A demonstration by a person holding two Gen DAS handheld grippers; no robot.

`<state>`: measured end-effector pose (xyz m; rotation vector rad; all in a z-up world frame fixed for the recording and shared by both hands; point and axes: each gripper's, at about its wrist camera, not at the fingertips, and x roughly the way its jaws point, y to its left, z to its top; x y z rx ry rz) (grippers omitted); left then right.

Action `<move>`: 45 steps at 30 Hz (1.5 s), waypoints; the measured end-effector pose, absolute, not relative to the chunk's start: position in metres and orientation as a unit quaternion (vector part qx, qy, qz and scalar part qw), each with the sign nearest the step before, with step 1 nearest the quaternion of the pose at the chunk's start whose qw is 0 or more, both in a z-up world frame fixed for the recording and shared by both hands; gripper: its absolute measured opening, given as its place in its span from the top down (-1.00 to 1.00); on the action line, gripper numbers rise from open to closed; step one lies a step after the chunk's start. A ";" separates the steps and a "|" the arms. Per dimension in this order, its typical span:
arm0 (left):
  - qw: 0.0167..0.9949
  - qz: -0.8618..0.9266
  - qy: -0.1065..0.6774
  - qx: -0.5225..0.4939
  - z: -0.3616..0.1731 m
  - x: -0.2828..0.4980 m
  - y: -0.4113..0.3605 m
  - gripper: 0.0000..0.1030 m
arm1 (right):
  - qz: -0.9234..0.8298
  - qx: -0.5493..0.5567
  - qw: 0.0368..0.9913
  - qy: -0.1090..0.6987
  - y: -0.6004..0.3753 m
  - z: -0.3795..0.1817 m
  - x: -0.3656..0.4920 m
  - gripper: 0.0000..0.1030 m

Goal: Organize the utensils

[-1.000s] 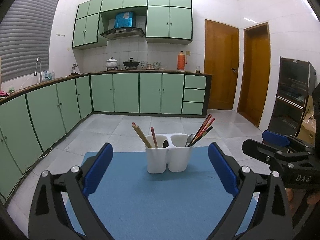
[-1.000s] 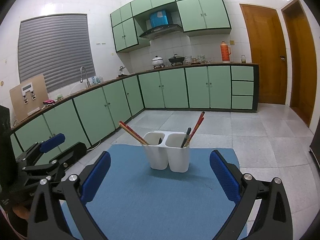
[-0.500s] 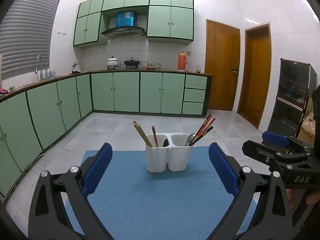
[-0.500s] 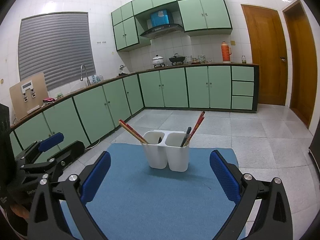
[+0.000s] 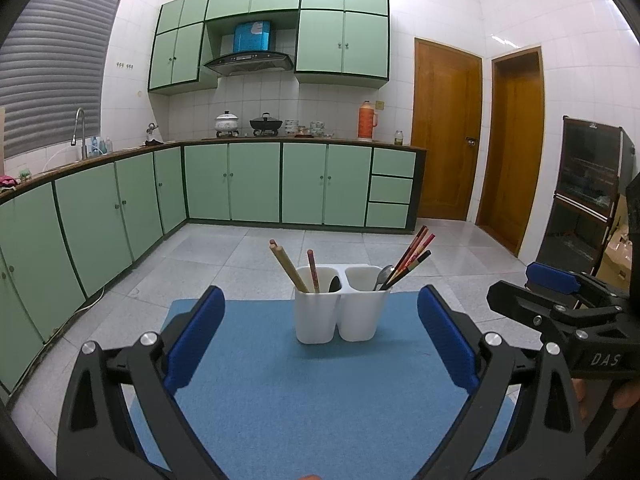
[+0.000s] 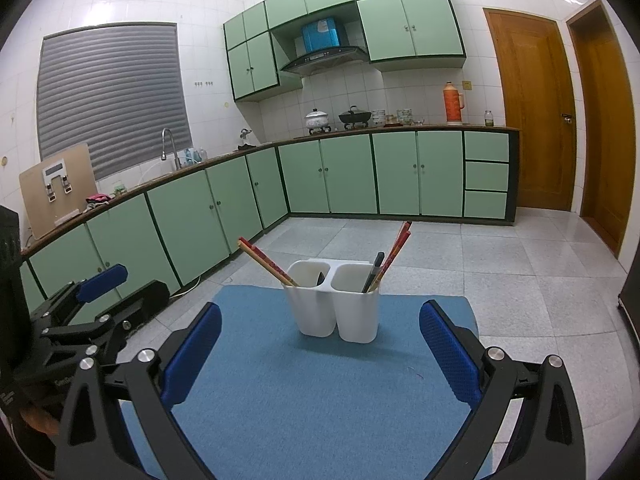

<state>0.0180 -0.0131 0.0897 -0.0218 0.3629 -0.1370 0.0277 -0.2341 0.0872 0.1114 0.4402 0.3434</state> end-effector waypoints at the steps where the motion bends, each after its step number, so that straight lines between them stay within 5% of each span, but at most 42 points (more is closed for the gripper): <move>1: 0.981 -0.068 0.180 -0.011 0.090 0.018 -0.013 -0.83 | 0.169 0.055 0.960 0.217 -0.234 0.087 0.028 -0.89; 45: 0.981 -0.064 0.181 -0.012 0.092 0.017 -0.003 -0.83 | 0.170 0.053 0.960 0.218 -0.232 0.085 0.028 -0.89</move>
